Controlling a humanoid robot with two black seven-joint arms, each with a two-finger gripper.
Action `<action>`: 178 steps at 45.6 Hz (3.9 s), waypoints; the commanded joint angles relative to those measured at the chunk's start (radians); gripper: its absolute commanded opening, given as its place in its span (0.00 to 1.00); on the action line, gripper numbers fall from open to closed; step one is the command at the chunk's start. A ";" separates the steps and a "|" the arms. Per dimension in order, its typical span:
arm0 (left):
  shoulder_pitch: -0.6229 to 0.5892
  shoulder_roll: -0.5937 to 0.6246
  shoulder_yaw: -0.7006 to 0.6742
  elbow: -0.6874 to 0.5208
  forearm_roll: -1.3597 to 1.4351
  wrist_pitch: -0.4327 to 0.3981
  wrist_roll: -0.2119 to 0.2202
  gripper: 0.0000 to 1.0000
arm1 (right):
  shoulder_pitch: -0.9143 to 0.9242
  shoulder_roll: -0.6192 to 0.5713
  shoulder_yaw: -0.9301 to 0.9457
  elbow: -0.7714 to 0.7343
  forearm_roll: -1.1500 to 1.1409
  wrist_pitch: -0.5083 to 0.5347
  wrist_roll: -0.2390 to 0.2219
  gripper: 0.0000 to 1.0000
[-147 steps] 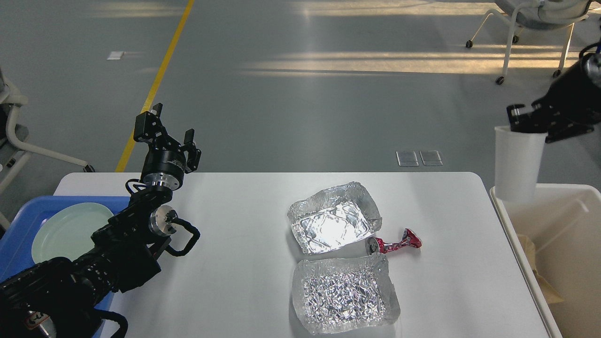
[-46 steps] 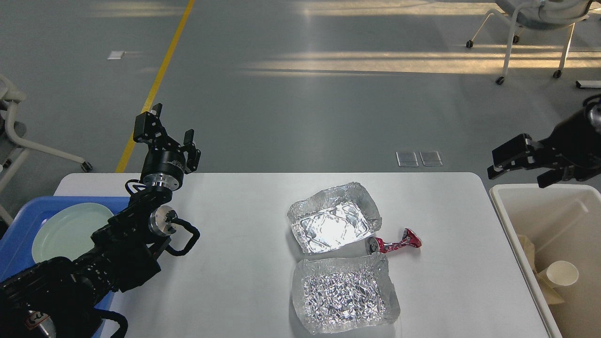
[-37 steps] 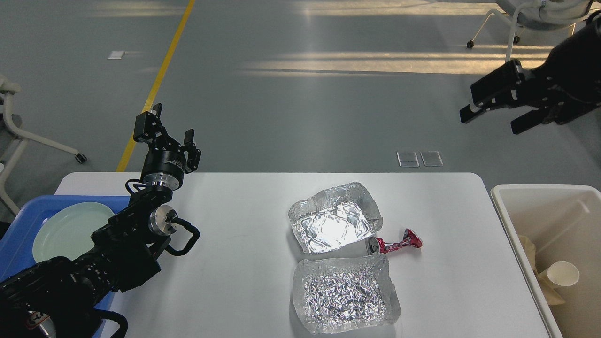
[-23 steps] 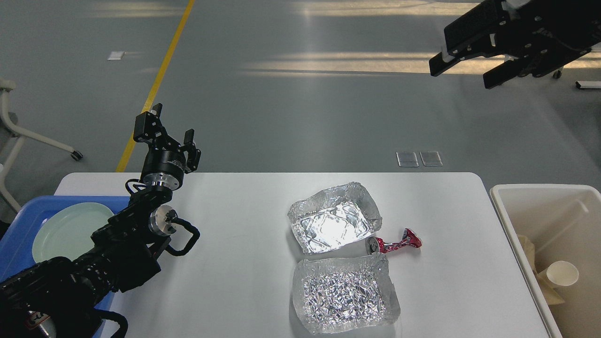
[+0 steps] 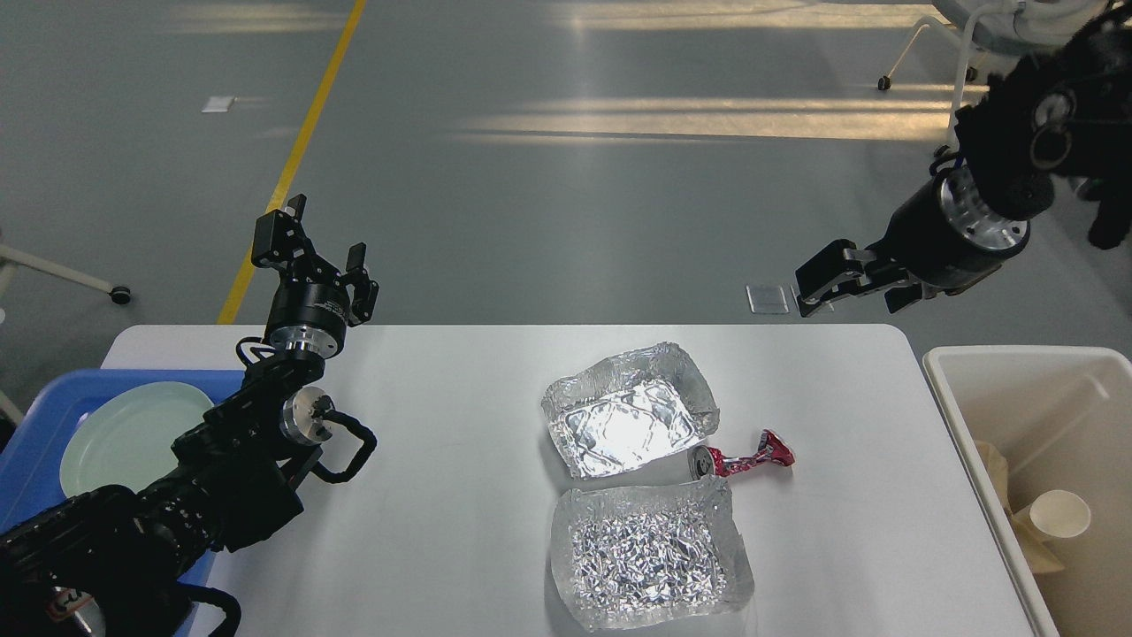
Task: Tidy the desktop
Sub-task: 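Raise the right gripper out of the bin back over the table, then lower the right gripper onto the red can beside the foil tray, then grasp the red can and lift it up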
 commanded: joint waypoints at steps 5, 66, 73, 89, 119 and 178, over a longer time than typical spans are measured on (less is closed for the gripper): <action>0.000 0.000 0.000 0.000 0.000 0.000 0.000 1.00 | -0.218 0.068 -0.003 -0.073 -0.021 -0.235 0.000 0.96; 0.000 0.000 0.000 0.000 0.000 0.000 0.000 1.00 | -0.847 0.332 -0.008 -0.388 -0.164 -0.831 0.054 0.89; 0.000 0.000 0.000 0.000 0.000 0.000 0.000 1.00 | -0.873 0.341 -0.008 -0.428 -0.164 -0.838 0.058 0.73; 0.000 0.000 0.000 0.000 0.000 0.000 0.000 1.00 | -0.873 0.340 -0.016 -0.442 -0.161 -0.828 0.060 0.22; 0.000 0.000 0.000 0.000 0.000 0.000 0.000 1.00 | -0.683 0.229 -0.134 -0.412 -0.159 -0.767 0.334 0.09; 0.000 0.000 0.000 0.000 0.000 0.000 0.000 1.00 | 0.549 -0.200 -0.005 0.014 0.040 0.316 0.496 0.11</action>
